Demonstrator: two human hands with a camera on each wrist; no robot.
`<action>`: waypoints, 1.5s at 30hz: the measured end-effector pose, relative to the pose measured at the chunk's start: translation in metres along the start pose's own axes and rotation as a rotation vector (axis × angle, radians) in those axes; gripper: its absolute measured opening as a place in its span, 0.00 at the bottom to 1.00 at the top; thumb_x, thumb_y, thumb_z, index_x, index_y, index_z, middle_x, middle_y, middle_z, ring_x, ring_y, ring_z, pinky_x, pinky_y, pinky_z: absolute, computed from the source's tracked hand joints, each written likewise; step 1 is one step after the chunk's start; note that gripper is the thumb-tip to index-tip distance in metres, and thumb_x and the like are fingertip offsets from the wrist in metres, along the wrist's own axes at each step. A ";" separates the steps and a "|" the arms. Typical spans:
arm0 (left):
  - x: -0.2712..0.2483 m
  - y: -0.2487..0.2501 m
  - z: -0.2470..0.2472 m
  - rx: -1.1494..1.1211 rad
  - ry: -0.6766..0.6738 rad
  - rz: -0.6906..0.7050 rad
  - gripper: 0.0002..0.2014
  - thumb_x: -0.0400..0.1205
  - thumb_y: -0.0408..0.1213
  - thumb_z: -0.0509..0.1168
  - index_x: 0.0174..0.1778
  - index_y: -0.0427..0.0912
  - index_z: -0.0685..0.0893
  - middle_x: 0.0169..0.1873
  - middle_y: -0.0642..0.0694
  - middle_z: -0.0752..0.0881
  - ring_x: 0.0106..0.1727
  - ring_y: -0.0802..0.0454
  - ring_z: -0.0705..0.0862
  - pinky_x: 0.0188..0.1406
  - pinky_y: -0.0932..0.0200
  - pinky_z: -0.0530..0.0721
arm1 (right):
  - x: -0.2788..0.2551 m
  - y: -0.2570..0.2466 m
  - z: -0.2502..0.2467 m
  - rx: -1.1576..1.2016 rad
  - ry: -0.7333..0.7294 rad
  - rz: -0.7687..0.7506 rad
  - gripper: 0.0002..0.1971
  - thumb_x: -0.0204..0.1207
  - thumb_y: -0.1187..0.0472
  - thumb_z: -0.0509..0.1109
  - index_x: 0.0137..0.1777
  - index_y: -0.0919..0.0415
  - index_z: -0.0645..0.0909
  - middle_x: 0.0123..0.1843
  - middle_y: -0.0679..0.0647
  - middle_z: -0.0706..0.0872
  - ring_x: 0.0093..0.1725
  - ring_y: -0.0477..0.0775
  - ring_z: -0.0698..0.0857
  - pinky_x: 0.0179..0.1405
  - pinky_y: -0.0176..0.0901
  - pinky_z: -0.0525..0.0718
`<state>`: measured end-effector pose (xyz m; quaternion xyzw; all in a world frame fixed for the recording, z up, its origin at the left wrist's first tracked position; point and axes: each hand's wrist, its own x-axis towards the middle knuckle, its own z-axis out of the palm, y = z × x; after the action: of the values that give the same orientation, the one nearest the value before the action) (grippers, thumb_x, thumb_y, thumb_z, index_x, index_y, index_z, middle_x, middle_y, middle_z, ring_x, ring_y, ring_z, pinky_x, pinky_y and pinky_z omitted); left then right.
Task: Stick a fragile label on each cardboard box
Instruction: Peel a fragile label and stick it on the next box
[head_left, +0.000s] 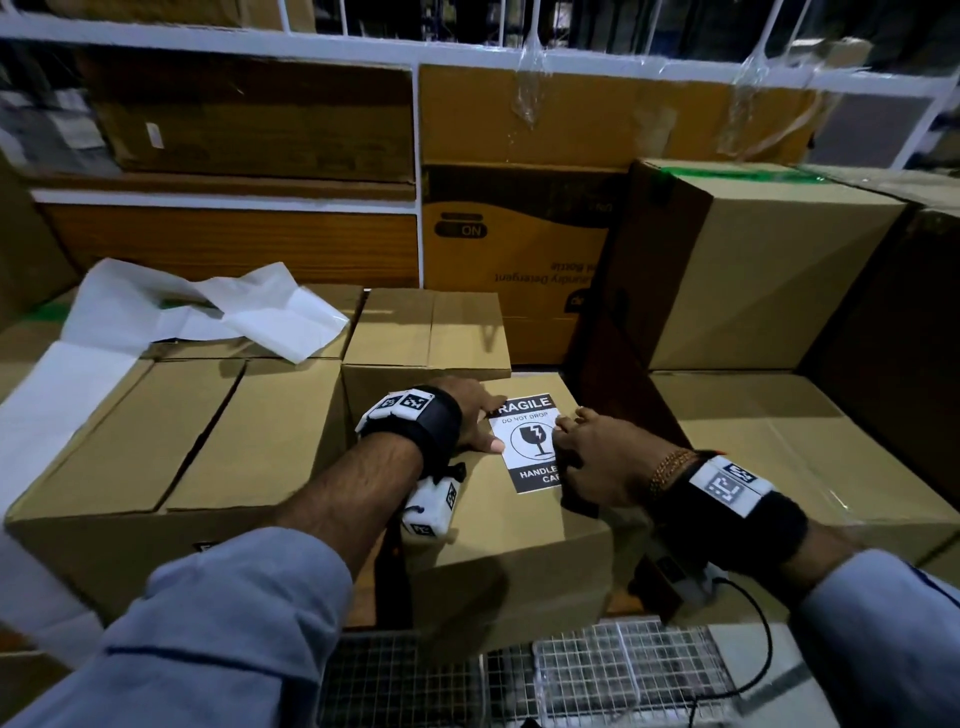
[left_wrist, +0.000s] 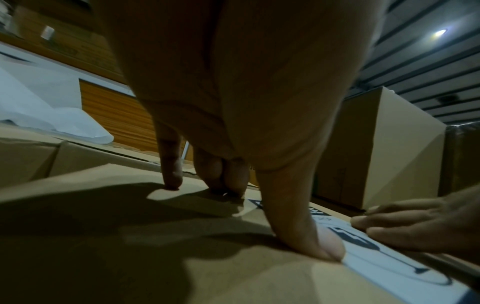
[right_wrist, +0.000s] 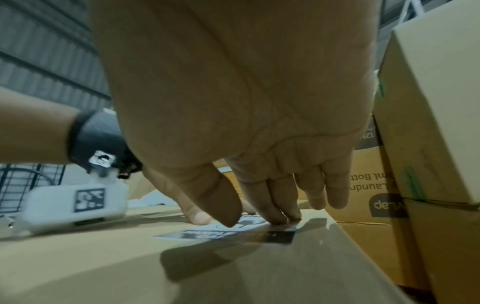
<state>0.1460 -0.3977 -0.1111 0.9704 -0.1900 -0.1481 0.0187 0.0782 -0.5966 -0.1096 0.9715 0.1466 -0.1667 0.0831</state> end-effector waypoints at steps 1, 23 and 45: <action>0.000 0.000 0.000 0.012 -0.006 0.001 0.39 0.85 0.59 0.69 0.90 0.54 0.63 0.85 0.43 0.69 0.82 0.40 0.71 0.74 0.51 0.72 | -0.006 0.000 0.001 0.008 0.000 -0.004 0.32 0.87 0.48 0.59 0.89 0.57 0.63 0.90 0.58 0.63 0.88 0.64 0.60 0.83 0.63 0.71; 0.018 -0.003 0.010 0.136 -0.003 0.008 0.41 0.85 0.64 0.64 0.85 0.36 0.68 0.83 0.37 0.71 0.83 0.39 0.71 0.79 0.48 0.72 | -0.064 -0.049 0.030 0.085 0.231 -0.164 0.33 0.76 0.45 0.46 0.69 0.58 0.84 0.72 0.56 0.85 0.82 0.64 0.72 0.77 0.60 0.78; 0.005 -0.013 0.004 -0.165 -0.015 -0.083 0.62 0.77 0.53 0.79 0.91 0.41 0.38 0.87 0.45 0.65 0.85 0.44 0.68 0.78 0.53 0.71 | -0.010 -0.039 -0.003 0.069 -0.053 -0.110 0.31 0.88 0.52 0.56 0.90 0.53 0.58 0.93 0.55 0.54 0.89 0.62 0.55 0.83 0.69 0.63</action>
<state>0.1545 -0.3873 -0.1177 0.9714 -0.1368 -0.1713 0.0909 0.0576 -0.5623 -0.1077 0.9596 0.1914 -0.2015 0.0440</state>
